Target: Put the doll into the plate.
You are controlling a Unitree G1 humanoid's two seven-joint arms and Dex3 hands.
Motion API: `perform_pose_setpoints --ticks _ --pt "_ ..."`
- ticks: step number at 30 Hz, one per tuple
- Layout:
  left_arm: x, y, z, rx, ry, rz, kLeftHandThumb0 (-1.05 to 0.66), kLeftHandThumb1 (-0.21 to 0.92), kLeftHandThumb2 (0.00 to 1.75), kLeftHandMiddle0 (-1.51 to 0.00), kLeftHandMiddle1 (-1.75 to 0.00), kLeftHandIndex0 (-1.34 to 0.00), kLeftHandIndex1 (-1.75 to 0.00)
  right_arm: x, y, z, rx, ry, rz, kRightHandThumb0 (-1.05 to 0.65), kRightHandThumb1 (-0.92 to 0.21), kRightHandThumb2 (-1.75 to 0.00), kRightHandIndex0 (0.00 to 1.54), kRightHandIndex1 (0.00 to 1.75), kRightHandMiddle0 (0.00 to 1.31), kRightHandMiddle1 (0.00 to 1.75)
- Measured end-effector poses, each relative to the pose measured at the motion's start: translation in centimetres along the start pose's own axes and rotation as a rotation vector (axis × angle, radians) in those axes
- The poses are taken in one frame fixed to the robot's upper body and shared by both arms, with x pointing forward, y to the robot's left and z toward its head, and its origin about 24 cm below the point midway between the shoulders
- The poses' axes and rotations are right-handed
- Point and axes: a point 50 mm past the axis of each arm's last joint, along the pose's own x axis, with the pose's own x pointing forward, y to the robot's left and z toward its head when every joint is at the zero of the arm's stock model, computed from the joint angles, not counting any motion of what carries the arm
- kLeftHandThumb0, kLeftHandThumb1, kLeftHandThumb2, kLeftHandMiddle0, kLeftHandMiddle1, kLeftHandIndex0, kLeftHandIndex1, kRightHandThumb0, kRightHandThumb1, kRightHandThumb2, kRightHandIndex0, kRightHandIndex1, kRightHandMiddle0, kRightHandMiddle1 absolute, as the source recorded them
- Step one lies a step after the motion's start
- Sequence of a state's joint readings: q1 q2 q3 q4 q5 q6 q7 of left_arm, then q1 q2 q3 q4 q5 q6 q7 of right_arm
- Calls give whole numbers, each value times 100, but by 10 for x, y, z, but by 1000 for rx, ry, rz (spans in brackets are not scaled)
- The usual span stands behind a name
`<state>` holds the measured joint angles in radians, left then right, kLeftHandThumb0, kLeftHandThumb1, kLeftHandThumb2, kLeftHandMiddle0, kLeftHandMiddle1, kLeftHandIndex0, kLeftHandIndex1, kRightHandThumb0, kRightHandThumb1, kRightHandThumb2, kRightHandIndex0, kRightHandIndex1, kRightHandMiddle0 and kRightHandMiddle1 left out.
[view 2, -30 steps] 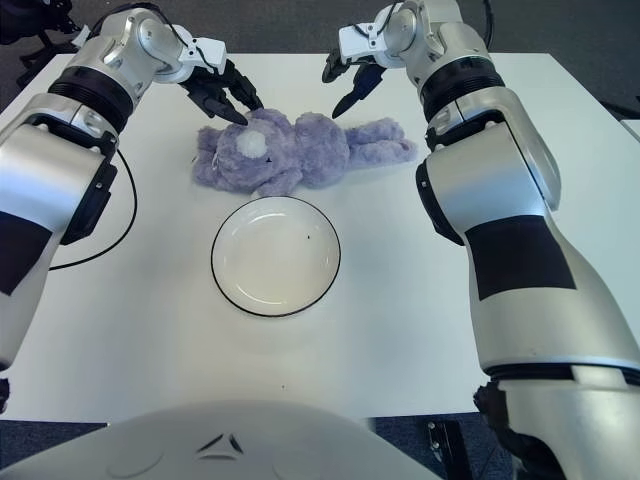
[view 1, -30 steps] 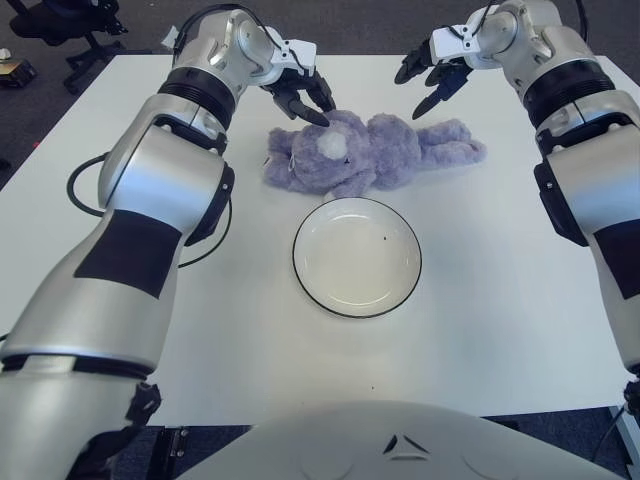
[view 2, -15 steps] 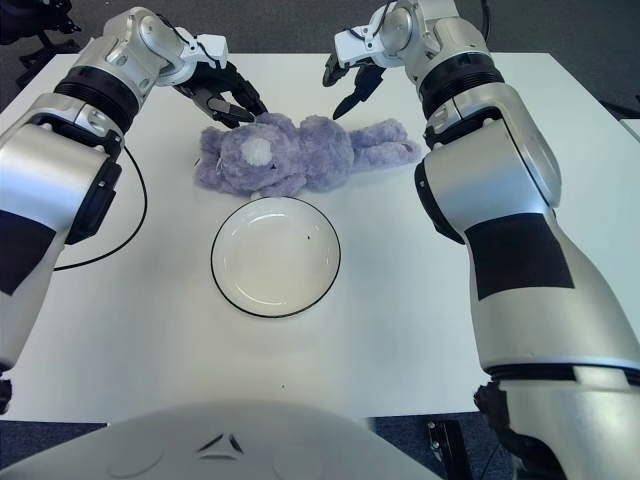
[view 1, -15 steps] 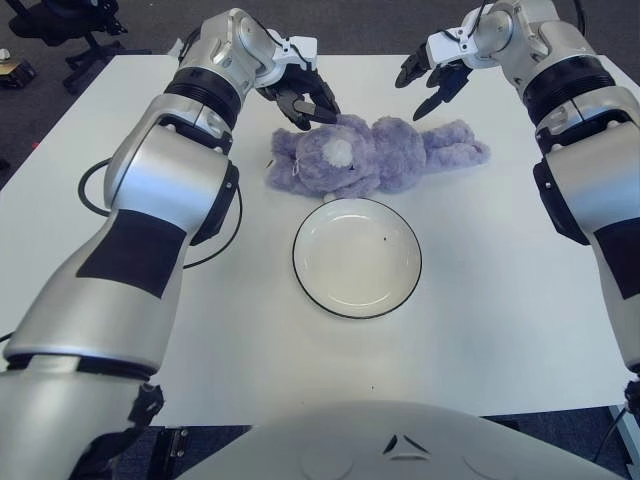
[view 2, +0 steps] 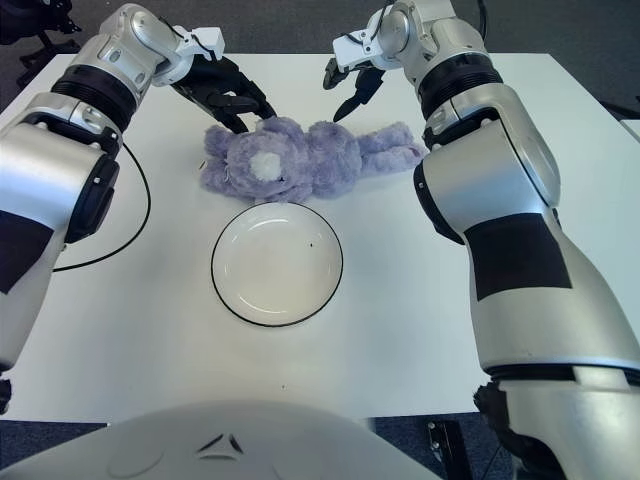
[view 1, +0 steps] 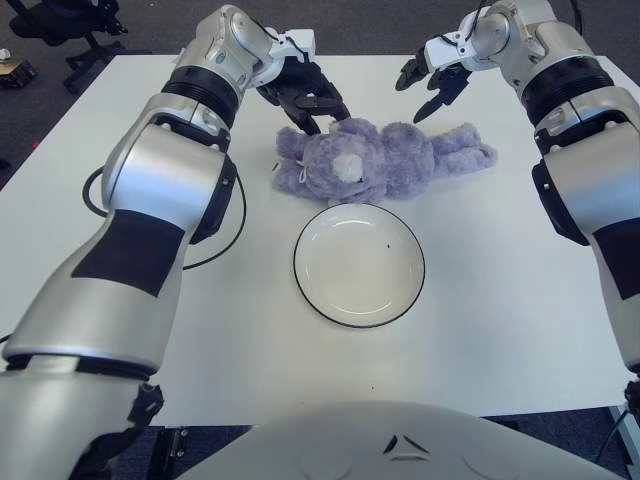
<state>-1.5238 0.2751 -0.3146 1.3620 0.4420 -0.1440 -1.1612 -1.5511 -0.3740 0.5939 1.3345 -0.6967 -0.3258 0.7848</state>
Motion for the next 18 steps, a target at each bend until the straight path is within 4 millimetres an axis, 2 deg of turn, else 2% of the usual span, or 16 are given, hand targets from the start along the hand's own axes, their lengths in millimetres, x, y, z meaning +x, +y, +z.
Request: perform_pose_setpoints --ticks 3,9,18 --pt "-1 1 1 2 0 2 -69 92 71 -39 0 -42 0 0 0 0 2 1 0 -83 -92 -29 33 0 14 1" --pt "0 2 -1 57 76 23 -71 92 64 -38 0 -39 0 1 2 -1 17 28 35 -85 -92 -27 22 0 11 0" --pt "-1 3 -3 82 113 41 -71 92 62 -37 0 -38 0 4 5 0 10 46 65 -86 -92 -24 20 0 10 0"
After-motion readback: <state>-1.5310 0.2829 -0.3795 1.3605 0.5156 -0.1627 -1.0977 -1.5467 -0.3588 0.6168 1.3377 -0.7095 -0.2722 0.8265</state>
